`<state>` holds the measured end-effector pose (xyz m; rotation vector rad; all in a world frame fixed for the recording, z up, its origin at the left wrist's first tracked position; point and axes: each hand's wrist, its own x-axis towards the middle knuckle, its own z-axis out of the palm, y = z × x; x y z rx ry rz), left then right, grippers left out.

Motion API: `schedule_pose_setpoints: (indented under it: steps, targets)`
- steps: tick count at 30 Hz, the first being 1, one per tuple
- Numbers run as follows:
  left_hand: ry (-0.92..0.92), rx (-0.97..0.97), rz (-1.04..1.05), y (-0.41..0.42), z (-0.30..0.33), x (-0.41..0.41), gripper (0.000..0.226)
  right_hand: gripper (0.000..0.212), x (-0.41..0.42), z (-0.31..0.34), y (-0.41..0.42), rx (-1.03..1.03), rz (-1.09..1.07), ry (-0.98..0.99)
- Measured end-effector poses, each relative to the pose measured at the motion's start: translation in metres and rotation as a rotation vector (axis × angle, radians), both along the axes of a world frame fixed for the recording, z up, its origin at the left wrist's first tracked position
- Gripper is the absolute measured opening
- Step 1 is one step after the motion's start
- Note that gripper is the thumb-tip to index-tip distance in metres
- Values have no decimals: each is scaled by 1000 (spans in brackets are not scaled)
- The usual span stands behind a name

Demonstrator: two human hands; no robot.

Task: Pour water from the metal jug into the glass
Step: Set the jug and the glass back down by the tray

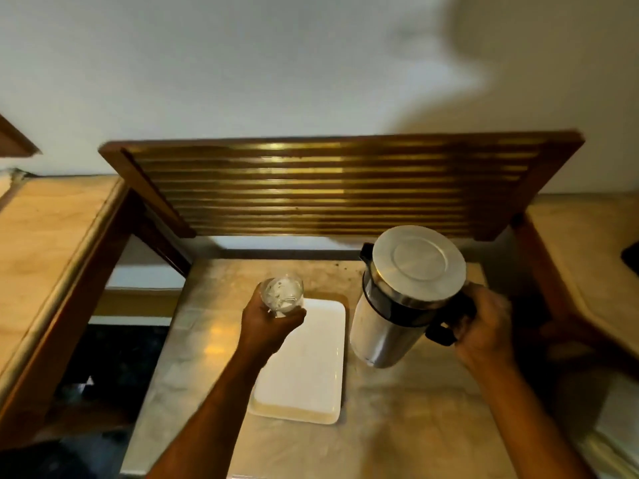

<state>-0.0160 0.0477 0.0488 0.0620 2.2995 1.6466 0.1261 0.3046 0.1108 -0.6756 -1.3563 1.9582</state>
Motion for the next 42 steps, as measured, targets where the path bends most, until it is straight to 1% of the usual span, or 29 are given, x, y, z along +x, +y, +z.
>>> schedule_pose_setpoints:
  steps: [4, 8, 12, 15, 20, 27, 30, 32, 34, 39, 42]
  targets:
    - [-48, -13, 88, -1, -54, 12, 63, 48, 5, -55, -1, -23, -5, -32]
    - [-104, -41, 94, 1, -93, 25, 60, 57, 7, -94, 0, -46, 33, -43]
    - [-137, -80, 82, 1, -122, 37, 63, 49, 8, -113, 4, -10, 70, -30]
    - [-142, -105, 73, 0, -140, 41, 67, 48, 6, -120, 8, 21, 127, -24]
    - [-157, -109, 102, -2, -158, 45, 75, 52, 5, -125, 21, 101, 213, -27]
    - [-146, -101, 128, -3, -176, 44, 73, 51, -1, -134, 31, 145, 299, -40]
    - [-145, -90, 134, -4, -182, 42, 67, 48, -1, -135, 36, 174, 346, -40]
    - [-143, -85, 130, -4, -185, 41, 63, 47, 0, -138, 38, 158, 360, -42]
    - [-136, -79, 124, -5, -187, 41, 63, 48, 3, -141, 40, 134, 384, -40]
    - [-115, -77, 108, -4, -191, 42, 62, 54, 6, -146, 42, 129, 459, -42]
    - [-103, -82, 118, -4, -194, 43, 67, 45, 6, -144, 41, 138, 446, -41]
